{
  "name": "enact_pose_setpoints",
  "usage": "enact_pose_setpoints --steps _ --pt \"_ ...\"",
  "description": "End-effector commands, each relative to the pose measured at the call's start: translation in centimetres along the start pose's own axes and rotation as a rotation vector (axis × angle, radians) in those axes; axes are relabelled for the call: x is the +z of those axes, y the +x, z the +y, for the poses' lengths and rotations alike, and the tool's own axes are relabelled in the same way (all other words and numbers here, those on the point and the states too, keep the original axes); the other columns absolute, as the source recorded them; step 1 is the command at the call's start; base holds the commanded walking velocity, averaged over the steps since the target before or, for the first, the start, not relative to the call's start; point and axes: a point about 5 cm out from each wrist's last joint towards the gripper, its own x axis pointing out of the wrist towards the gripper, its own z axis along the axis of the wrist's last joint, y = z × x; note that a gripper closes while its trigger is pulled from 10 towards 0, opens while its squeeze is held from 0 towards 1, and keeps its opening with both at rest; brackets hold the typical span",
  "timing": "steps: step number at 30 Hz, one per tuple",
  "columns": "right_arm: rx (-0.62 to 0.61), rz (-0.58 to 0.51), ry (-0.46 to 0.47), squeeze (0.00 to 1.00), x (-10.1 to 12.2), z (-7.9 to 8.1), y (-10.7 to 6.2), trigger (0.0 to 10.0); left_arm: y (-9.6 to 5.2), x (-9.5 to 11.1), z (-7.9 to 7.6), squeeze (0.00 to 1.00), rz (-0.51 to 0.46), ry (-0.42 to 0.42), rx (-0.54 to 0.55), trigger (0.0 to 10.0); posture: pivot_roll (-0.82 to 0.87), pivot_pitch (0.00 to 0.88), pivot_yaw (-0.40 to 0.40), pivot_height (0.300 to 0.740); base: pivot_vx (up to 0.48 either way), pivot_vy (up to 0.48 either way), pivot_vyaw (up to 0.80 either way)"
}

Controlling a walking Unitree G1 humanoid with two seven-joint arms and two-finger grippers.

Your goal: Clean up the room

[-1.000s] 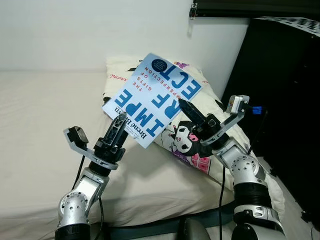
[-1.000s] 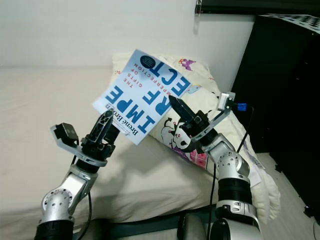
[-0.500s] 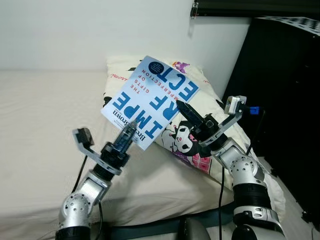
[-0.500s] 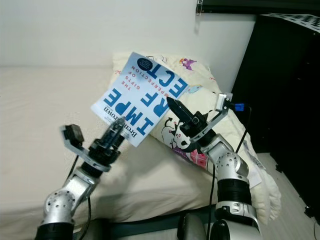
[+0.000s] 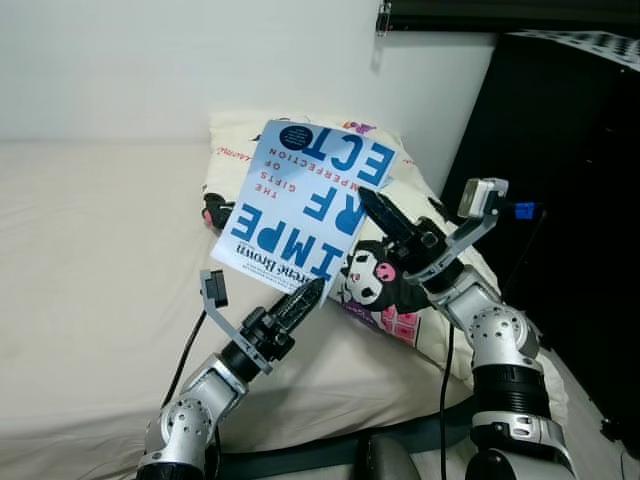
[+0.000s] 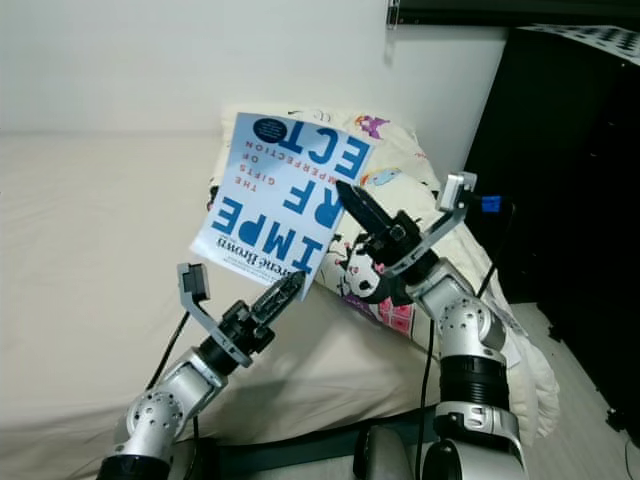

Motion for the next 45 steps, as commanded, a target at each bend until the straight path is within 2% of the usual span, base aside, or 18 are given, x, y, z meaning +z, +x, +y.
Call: enact_pose_setpoints --steps 1,5,8,10,11,15,16,17,19,23,27,35,36,39,45 --pt "0.06 -0.025 0.002 0.0 0.4 0.8 0.6 0.0 0.0 -0.6 0.4 0.0 0.01 -0.012 0.034 10.0 0.04 0.0 -0.094 0.535 0.0 0.0 0.0" --pt "0.107 -0.027 -0.005 0.0 0.6 1.6 1.2 0.0 0.0 0.1 1.4 0.0 -0.037 0.014 0.115 10.0 0.03 0.0 -0.089 0.535 0.0 0.0 0.0" --pt "0.133 -0.026 0.003 0.0 0.6 2.1 1.4 0.0 -0.2 1.7 2.5 0.0 -0.172 -0.004 0.2 10.0 0.03 0.0 -0.092 0.535 0.0 0.0 0.0" --pt "0.132 -0.025 0.006 0.0 0.6 2.1 1.3 0.0 -0.2 2.1 2.5 0.0 -0.208 -0.021 0.201 10.0 0.03 0.0 -0.094 0.535 0.0 0.0 0.0" --pt "0.131 -0.022 0.011 0.0 0.5 2.1 1.3 0.0 -0.2 2.7 2.4 0.0 -0.262 -0.059 0.183 10.0 0.03 0.0 -0.094 0.535 0.0 0.0 0.0" --pt "0.134 -0.019 0.018 0.0 0.4 2.2 1.3 0.0 -0.2 3.4 2.1 0.0 -0.321 -0.112 0.14 10.0 0.03 0.0 -0.094 0.535 0.0 0.0 0.0" --pt "0.136 -0.018 0.021 0.0 0.3 2.2 1.3 0.0 0.0 3.7 1.7 0.0 -0.347 -0.154 0.106 10.0 0.03 0.0 -0.094 0.535 0.0 0.0 0.0" --pt "0.136 -0.018 0.021 0.0 0.3 2.2 1.3 0.0 0.0 3.7 1.7 0.0 -0.347 -0.154 0.106 10.0 0.03 0.0 -0.094 0.535 0.0 0.0 0.0" --pt "0.137 -0.014 0.026 0.0 0.2 2.2 1.3 0.0 0.5 3.5 0.8 0.0 -0.356 -0.242 0.018 10.0 0.04 0.0 -0.096 0.535 0.0 0.0 0.0" --pt "0.137 -0.012 0.028 0.0 0.0 2.2 1.4 0.0 1.0 3.1 -0.1 0.0 -0.34 -0.285 -0.059 10.0 0.04 0.0 -0.094 0.535 0.0 0.0 0.0" --pt "0.136 -0.01 0.032 0.0 -0.1 2.3 1.3 0.0 1.2 2.2 -1.3 0.0 -0.317 -0.366 -0.156 10.0 0.04 0.0 -0.092 0.535 0.0 0.0 0.0" --pt "0.128 -0.008 0.033 0.0 -0.1 2.3 1.3 0.0 1.3 1.4 -1.9 0.0 -0.281 -0.377 -0.176 10.0 0.04 0.0 -0.09 0.535 0.0 0.0 0.0" --pt "0.124 -0.011 0.031 0.0 -0.1 2.3 1.3 0.0 1.3 1.5 -2.0 0.0 -0.275 -0.369 -0.188 0.0 0.04 0.0 -0.089 0.535 0.0 0.0 0.0" --pt "0.121 -0.013 0.029 0.0 -0.1 2.3 1.2 0.0 1.3 1.6 -2.1 0.0 -0.269 -0.361 -0.2 0.0 0.04 0.0 -0.089 0.535 0.0 0.0 0.0" --pt "0.107 -0.023 0.014 0.0 0.3 2.2 1.1 0.0 0.9 2.0 -1.4 0.0 -0.255 -0.32 -0.158 0.0 0.04 0.0 -0.086 0.535 0.0 0.0 0.0"
